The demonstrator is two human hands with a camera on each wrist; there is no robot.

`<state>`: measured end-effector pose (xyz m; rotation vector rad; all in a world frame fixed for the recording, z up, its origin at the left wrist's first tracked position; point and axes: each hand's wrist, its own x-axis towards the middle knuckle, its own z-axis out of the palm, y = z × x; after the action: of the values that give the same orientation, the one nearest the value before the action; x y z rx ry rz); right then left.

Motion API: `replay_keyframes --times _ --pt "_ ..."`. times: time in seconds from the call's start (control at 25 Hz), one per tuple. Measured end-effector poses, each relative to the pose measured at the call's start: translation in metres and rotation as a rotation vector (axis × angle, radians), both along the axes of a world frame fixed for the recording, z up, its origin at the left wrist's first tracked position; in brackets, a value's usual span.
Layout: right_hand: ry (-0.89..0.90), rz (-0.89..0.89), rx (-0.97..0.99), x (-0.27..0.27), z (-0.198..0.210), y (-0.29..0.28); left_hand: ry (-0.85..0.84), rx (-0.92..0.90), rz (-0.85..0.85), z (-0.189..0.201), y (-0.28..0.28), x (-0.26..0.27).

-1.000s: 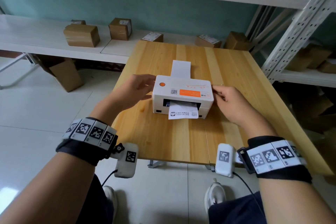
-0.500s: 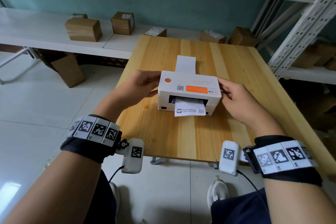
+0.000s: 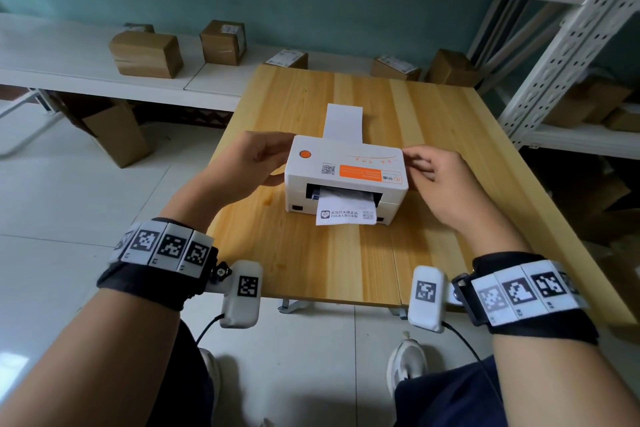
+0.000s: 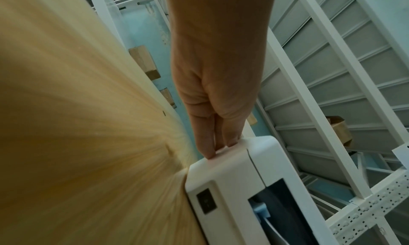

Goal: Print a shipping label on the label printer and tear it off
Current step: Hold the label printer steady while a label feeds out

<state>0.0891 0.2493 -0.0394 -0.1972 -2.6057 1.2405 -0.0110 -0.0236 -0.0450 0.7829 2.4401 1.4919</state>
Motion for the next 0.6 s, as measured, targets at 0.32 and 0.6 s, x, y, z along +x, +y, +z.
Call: replay_keyframes --times 0.32,0.6 --pt "-0.009 -0.016 0.095 0.0035 -0.0011 -0.0042 0.017 -0.014 0.026 -0.0033 0.002 0.0027" --pt "-0.034 -0.017 0.127 0.0034 -0.0016 -0.0054 0.027 -0.032 0.035 -0.0023 0.004 0.0029"
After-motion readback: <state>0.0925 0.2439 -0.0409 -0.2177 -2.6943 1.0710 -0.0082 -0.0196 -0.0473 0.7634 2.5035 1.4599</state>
